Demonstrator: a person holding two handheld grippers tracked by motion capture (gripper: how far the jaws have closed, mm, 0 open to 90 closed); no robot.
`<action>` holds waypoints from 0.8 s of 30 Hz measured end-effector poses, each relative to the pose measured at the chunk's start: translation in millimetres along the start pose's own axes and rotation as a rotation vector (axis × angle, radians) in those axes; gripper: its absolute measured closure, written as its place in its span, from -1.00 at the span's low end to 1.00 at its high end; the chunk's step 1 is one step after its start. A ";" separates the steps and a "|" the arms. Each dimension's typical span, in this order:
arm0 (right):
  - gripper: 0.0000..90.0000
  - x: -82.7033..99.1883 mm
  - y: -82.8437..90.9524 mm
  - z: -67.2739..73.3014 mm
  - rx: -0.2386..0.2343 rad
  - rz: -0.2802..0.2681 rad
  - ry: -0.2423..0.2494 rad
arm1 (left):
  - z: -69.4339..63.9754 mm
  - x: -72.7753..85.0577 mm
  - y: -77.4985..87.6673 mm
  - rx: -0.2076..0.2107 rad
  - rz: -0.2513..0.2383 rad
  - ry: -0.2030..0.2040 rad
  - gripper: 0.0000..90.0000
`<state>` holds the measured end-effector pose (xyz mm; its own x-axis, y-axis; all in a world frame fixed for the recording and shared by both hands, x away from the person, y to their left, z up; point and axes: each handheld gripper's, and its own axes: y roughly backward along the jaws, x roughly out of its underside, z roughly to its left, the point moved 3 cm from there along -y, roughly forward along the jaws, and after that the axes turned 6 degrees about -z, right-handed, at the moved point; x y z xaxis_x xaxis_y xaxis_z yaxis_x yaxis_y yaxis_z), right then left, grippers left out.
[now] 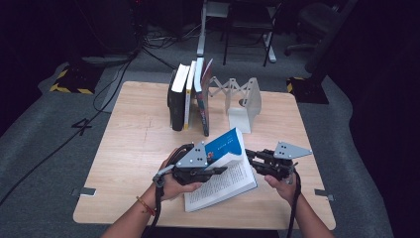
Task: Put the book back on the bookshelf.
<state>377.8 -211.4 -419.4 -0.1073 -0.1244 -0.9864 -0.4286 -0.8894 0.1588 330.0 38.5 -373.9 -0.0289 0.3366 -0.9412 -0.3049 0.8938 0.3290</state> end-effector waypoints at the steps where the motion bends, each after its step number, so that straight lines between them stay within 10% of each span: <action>1: 0.64 -3.4 0.7 2.0 0.006 -0.002 0.017 | -0.8 0.8 1.3 -0.011 -0.009 0.001 0.71; 10: 0.47 -18.4 -10.0 24.8 -0.032 -0.004 0.067 | -20.7 23.7 40.0 -0.135 -0.128 0.035 0.71; 24: 0.19 -29.8 -27.1 54.2 -0.069 0.005 0.133 | -47.6 47.3 73.4 -0.306 -0.120 0.047 0.57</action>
<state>344.0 -159.7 -392.0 0.0123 -0.1817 -0.9833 -0.3649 -0.9163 0.1648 260.9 105.9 -397.8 -0.0177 0.2140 -0.9767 -0.5800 0.7935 0.1843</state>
